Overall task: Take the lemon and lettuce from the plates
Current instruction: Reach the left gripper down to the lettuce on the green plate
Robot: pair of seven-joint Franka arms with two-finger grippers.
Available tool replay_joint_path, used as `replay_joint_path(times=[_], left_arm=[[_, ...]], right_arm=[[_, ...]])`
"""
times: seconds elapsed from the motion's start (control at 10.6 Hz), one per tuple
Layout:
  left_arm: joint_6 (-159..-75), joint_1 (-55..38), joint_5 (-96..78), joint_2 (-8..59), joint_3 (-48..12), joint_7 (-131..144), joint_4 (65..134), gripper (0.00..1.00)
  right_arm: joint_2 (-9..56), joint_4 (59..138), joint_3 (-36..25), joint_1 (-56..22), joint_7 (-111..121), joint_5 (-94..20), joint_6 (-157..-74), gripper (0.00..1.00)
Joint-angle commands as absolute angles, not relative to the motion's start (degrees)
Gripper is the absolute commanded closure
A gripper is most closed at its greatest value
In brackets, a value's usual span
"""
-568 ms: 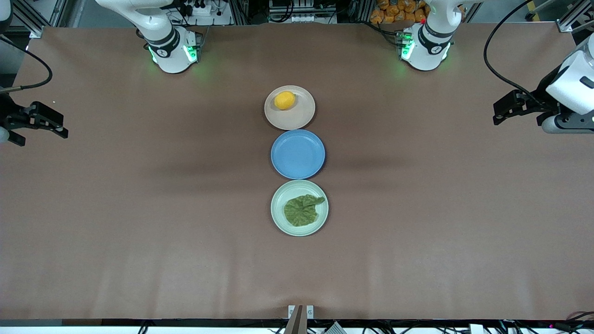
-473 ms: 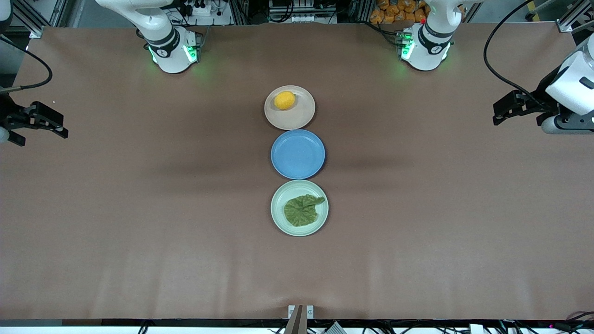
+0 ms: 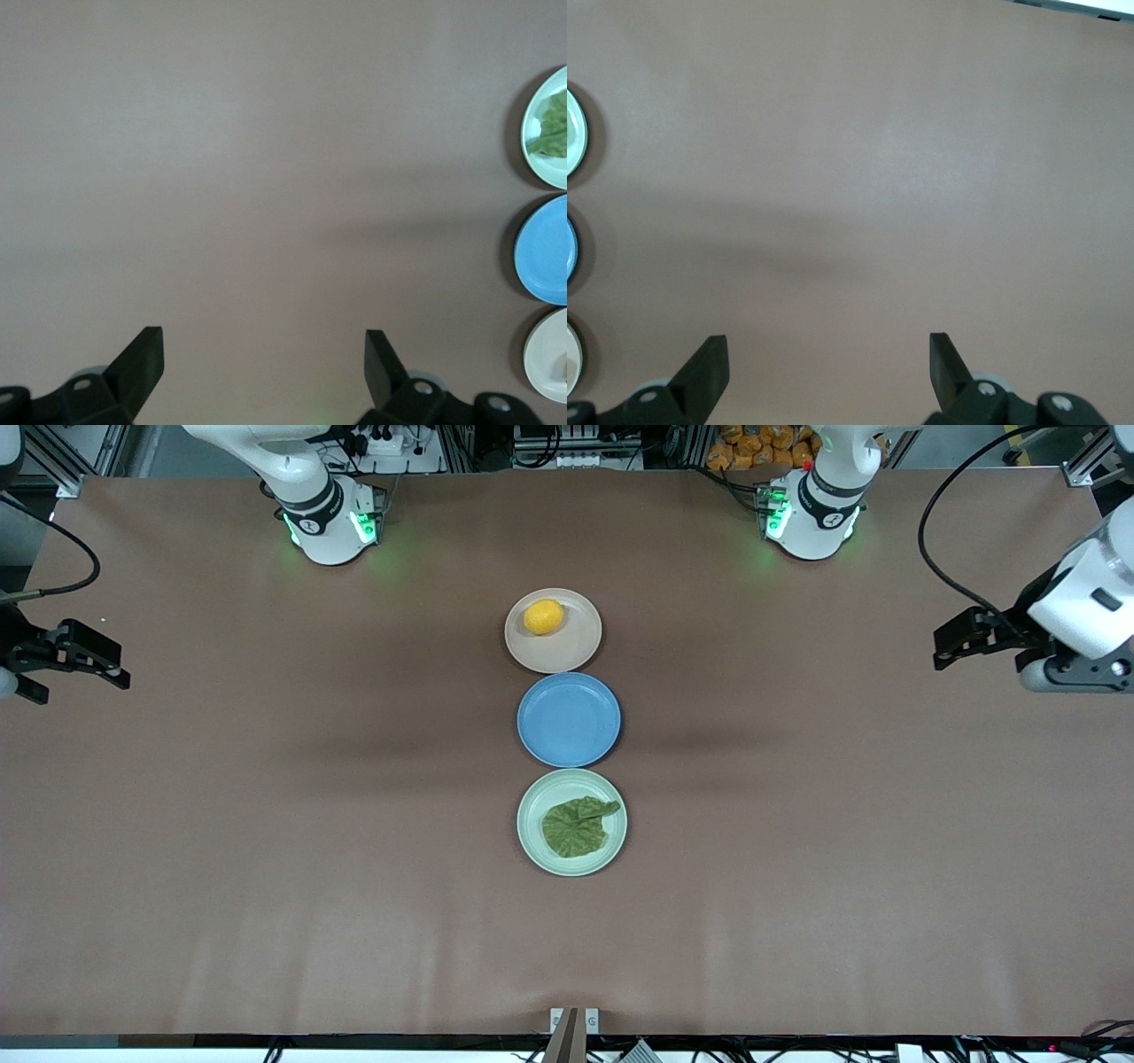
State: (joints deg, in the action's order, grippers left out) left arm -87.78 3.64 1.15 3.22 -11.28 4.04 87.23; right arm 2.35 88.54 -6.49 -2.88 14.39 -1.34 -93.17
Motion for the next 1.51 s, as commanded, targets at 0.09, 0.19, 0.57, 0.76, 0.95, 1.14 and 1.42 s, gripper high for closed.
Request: replay_joint_path(times=[0.09,0.19,0.57,0.76,0.95,1.14,1.42], left_arm=[[-100.0,-1.1,0.2,9.8,-13.6,4.2,86.6,0.0],[-106.1,-3.8,0.3,12.1,-14.4,5.0,86.8,0.0],[-120.5,-10.9,1.1,19.9,-14.4,5.5,86.7,0.0],[-125.9,-15.2,0.8,24.4,-14.5,6.1,86.7,0.0],[-134.1,-18.0,1.1,29.2,-14.5,4.0,86.4,0.0],[-143.7,-21.3,2.5,34.9,-13.8,4.0,86.4,0.0],[-157.4,-23.3,8.1,43.5,-13.7,4.0,86.0,0.0]], right_arm=[[2.1,90.2,-5.8,-2.9,12.9,-1.1,-92.9,0.0],[2.1,90.5,-5.6,-3.3,10.7,-1.2,-92.7,0.0],[1.6,93.0,-5.6,-6.5,4.1,-1.3,-92.6,0.0],[1.1,94.5,-5.6,-8.7,0.1,-1.3,-93.0,0.0],[0.6,95.4,-5.5,-9.8,-2.3,-1.3,-93.1,0.0],[-1.7,99.5,-5.5,-10.7,-4.3,-1.4,-95.4,0.0],[-5.9,107.9,-5.5,-13.2,-7.7,-1.4,-101.6,0.0]])
